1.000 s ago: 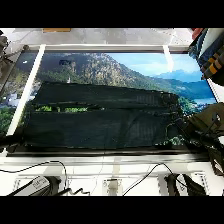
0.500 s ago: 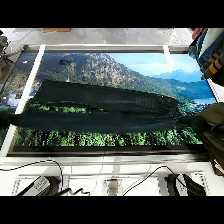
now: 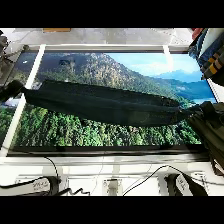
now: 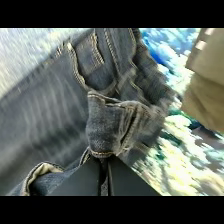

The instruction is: Fold the clothes and pants, and hang the long-sleeved shirts on hangers.

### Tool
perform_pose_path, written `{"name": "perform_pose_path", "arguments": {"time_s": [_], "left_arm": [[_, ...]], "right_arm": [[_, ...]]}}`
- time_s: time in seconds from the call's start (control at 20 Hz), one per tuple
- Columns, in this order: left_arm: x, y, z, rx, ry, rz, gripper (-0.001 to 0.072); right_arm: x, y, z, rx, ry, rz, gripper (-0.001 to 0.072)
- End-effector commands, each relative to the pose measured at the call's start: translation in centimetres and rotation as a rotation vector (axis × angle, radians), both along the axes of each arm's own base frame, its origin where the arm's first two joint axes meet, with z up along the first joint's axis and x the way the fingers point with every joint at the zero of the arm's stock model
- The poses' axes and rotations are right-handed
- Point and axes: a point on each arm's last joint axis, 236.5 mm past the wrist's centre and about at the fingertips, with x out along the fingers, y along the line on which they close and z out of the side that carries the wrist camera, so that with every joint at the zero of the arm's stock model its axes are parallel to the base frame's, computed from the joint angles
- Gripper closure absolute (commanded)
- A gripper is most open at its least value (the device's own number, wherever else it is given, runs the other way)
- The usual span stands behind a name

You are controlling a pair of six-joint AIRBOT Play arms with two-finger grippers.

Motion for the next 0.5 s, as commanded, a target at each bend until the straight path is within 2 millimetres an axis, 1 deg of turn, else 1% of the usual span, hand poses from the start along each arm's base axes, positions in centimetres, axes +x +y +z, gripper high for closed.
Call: {"name": "perform_pose_path", "arguments": {"time_s": [0.0,0.1,0.15,0.25,0.3,0.4,0.45], "left_arm": [[4.9,-1.2,-2.0,-0.007,0.026,0.0,0.0681],[6.4,-1.7,-3.9,-0.019,0.053,0.009,0.0681],[6.9,-1.9,-5.0,-0.039,0.063,0.017,0.068],[7.3,-1.6,-6.9,-0.079,0.075,0.052,0.068],[7.5,-1.5,-7.5,-0.082,0.073,0.058,0.0679],[8.2,-1.0,-7.6,-0.072,0.04,0.07,0.0678],[8.8,-0.8,-7.0,-0.067,0.003,0.081,0.0678]], "right_arm": [[4.6,-1.1,-2.4,0.156,-0.066,-0.122,0.0676],[7.3,-1.0,-4.0,0.189,-0.096,-0.167,0.0676],[8.8,-1.0,-4.9,0.178,-0.115,-0.19,0.0676],[11.3,-1.3,-6.0,0.139,-0.162,-0.243,0.0676],[12.3,-1.6,-6.3,0.124,-0.187,-0.276,0.0676],[13.7,-2.1,-7.0,0.122,-0.224,-0.348,0.0676],[14.2,-2.2,-7.4,0.132,-0.235,-0.379,0.0676]]}}
